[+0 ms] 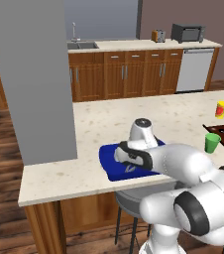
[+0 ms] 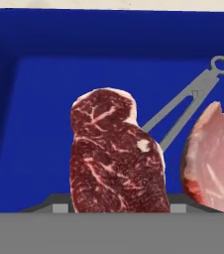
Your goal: Gather the eggplant and avocado from the fridge and place them on a tray on the dining counter. Then gather the steaks from the fridge and place them on the other tray.
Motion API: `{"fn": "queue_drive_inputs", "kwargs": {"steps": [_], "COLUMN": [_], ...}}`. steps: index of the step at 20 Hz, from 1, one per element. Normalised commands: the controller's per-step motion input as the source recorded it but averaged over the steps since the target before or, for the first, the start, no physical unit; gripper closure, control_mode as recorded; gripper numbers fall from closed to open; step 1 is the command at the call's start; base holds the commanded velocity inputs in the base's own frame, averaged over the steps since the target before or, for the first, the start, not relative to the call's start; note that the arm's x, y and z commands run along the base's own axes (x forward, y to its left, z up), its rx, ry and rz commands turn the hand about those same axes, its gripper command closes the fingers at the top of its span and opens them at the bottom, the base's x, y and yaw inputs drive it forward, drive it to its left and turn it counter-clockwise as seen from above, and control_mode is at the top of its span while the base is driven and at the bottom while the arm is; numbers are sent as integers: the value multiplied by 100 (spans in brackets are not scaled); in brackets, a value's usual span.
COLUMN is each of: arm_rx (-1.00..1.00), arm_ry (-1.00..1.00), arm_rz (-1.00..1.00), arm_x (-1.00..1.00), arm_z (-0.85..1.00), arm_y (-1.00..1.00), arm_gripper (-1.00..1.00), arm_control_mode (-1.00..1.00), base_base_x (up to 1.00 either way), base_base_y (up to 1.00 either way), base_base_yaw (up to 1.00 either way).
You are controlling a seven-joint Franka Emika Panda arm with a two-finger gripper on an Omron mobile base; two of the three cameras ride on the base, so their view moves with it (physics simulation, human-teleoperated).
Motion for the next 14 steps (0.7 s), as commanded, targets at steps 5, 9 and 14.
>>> {"fn": "queue_drive_inputs", "kwargs": {"steps": [5, 9, 14], "arm_rx": [0, 0, 0], "arm_ry": [0, 0, 0], "arm_rz": [0, 0, 0], "arm_x": [21, 19, 10], "arm_z": [-20, -24, -30], "arm_y": [1, 1, 0], "arm_gripper": [100, 100, 100], "arm_control_mode": [-100, -100, -100], "base_base_x": [0, 0, 0], "base_base_y": [0, 0, 0], "base_base_yaw": [0, 0, 0]}}
